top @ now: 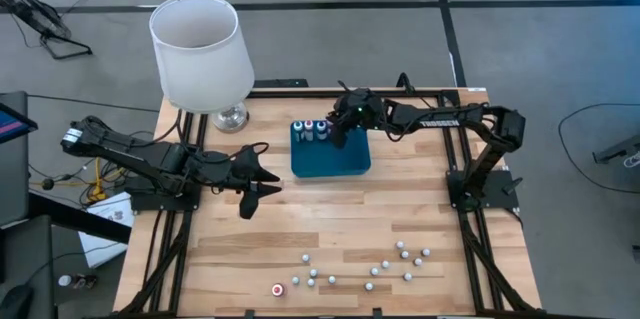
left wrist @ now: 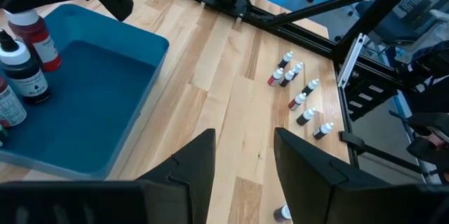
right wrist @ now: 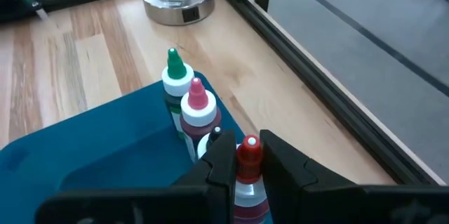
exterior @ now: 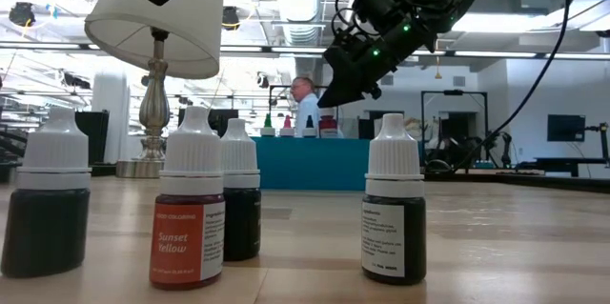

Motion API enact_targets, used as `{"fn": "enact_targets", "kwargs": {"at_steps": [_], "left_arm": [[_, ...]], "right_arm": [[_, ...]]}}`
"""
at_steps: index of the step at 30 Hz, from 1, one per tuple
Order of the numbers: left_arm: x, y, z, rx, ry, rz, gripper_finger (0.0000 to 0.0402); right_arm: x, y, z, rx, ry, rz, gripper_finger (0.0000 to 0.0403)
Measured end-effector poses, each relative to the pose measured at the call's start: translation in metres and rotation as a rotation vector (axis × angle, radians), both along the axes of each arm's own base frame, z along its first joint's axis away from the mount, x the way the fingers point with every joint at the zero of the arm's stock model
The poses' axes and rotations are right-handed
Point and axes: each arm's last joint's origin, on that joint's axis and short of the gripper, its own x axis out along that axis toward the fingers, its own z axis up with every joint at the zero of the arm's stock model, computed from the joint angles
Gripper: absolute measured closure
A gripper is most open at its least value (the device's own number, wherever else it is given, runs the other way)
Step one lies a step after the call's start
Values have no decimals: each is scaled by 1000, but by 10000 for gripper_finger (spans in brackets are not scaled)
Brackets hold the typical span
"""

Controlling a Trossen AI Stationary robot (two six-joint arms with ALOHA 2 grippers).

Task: Pick & Place food coloring
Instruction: Put the large red food coloring bottle into the bin

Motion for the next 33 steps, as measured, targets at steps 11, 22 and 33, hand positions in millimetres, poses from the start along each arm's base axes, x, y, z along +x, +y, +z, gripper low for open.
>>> {"fn": "enact_targets", "kwargs": {"at_steps": [11, 22, 33], "left_arm": [[0, 0, 0, 7, 0, -3, 265], [0, 0, 0, 6, 0, -3, 265], [0, 0, 0, 7, 0, -4, 265]], "right_arm": [[0, 0, 1, -10, -6, 4, 357], [1, -1, 2, -32, -15, 15, 356], [1, -1, 1, -39, -1, 18, 356]]}}
